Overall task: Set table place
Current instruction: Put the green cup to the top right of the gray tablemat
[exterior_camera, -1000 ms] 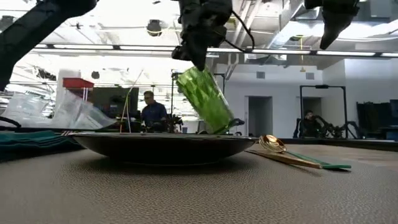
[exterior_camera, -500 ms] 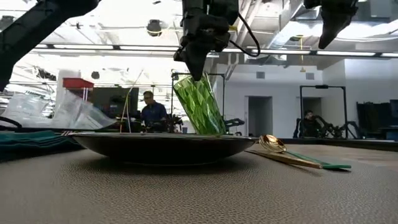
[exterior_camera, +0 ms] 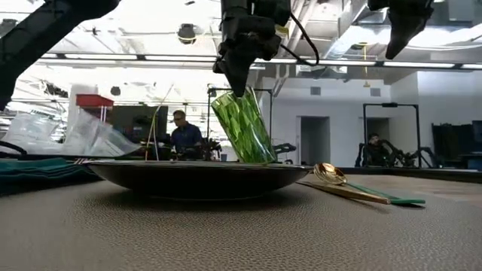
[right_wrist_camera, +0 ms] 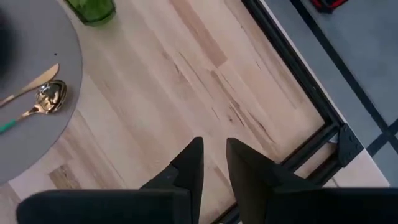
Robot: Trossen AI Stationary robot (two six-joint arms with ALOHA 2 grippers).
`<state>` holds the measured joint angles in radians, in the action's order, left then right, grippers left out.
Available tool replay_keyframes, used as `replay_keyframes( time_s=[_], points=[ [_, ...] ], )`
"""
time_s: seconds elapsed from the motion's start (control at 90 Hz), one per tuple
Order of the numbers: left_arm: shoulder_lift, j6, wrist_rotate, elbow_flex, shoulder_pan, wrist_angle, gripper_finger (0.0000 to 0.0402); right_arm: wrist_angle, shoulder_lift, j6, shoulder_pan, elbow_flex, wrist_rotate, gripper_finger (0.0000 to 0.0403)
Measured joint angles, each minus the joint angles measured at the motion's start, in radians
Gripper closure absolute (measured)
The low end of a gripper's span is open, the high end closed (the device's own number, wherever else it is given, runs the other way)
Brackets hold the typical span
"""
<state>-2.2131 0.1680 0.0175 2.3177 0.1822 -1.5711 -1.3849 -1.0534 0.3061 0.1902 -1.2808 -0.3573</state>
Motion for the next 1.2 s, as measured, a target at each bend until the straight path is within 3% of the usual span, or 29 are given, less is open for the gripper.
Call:
replay_keyframes(
  time_s=[0.322,0.811,1.078,1.2],
  points=[
    [0.000,-0.018,-0.012,0.000,0.000,0.000,0.0398,0.002,0.000,-0.001,0.000,0.000,0.001,0.0345],
    [0.002,-0.036,-0.030,0.000,-0.002,0.000,0.0310,0.003,0.000,-0.012,0.000,0.000,0.049,0.0344],
    [0.002,-0.034,-0.031,0.010,-0.002,-0.001,0.0303,0.031,0.000,-0.017,0.000,0.000,0.049,0.0345],
    [0.008,-0.024,-0.077,0.039,-0.002,0.020,0.0303,0.044,0.000,-0.018,0.000,0.000,0.048,0.0345]
  ],
)
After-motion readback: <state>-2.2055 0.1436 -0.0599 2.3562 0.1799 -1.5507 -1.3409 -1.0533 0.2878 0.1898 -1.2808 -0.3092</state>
